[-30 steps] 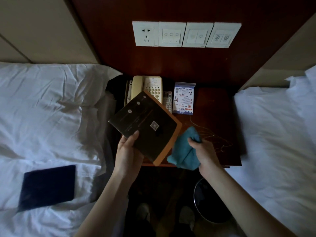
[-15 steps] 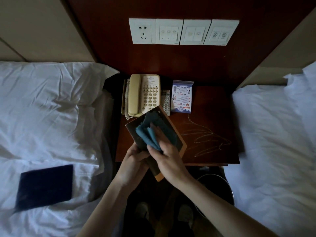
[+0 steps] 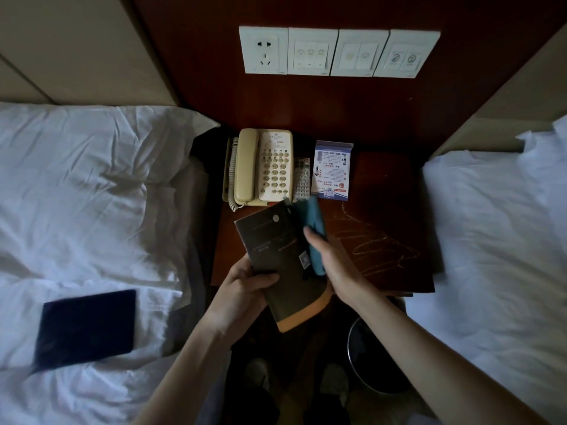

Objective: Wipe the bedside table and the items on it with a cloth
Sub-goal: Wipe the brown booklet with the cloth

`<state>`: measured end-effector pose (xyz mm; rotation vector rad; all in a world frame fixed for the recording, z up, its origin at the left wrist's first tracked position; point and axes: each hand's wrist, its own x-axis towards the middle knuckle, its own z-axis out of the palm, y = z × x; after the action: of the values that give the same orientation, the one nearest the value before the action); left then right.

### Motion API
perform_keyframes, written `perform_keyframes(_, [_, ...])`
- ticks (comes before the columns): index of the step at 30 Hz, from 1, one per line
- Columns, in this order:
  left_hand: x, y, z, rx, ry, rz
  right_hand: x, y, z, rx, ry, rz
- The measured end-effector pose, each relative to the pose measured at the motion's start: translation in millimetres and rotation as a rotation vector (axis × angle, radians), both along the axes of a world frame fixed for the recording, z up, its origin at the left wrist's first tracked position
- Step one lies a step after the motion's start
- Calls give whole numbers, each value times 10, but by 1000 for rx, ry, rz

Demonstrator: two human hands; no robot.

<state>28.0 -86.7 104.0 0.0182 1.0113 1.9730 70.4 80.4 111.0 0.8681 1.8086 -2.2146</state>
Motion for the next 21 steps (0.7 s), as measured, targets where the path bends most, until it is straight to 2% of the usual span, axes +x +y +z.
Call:
perform_keyframes(7, [-62, 7, -35, 2, -14, 79, 224, -185, -132, -84, -21, -15])
perform_keyframes(12, [-260, -70, -50, -61, -102, 234, 306, -408, -74, 109, 135, 210])
perform_keyframes(15, [-338, -177, -45, -68, -118, 293, 353, -404, -139, 168, 164, 272])
perform_keyframes(18, [-355, -278, -42, -74, -134, 336, 437, -361, -306, 96, 94, 187])
perform_keyframes(21, [-298, -360, -30, -52, -135, 347, 390, -304, -469, 50, -93, 5])
